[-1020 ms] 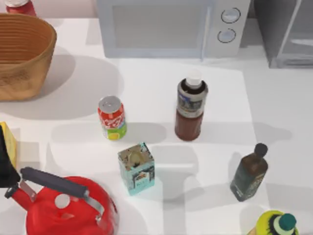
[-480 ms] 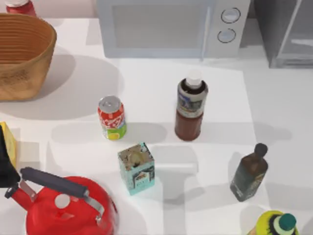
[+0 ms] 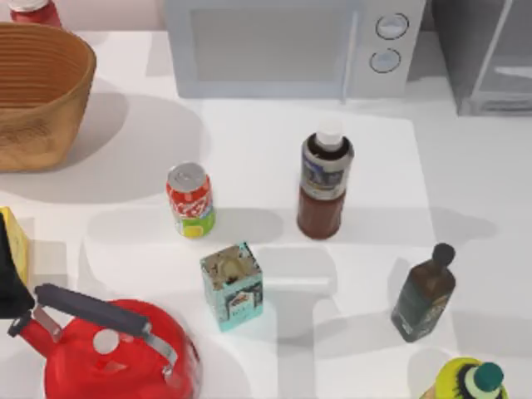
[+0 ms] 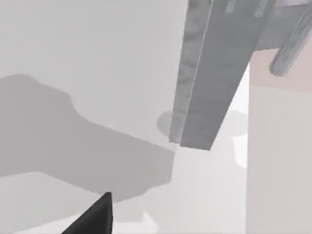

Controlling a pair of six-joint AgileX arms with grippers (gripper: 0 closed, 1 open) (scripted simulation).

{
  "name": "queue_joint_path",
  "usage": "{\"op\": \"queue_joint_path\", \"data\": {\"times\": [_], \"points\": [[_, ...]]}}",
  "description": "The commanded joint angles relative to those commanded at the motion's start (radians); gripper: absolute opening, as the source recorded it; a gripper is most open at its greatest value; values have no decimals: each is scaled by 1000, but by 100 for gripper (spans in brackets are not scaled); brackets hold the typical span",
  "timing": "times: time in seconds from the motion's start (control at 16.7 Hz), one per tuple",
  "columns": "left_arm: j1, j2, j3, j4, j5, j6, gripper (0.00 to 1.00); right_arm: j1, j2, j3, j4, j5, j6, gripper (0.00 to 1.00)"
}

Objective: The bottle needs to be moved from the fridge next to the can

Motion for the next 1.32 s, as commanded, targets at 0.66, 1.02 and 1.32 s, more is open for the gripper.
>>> {"op": "queue_joint_path", "data": {"times": [0.66,1.02,1.32], "points": [[0,0,0,0,0,0,100,-183,230,61,-18,-85,-166,100],[0,0,0,0,0,0,100,-79,198,80,113,-128,-11,100],[0,0,0,0,0,0,100,154,196,68,403,-126,332,100]]}}
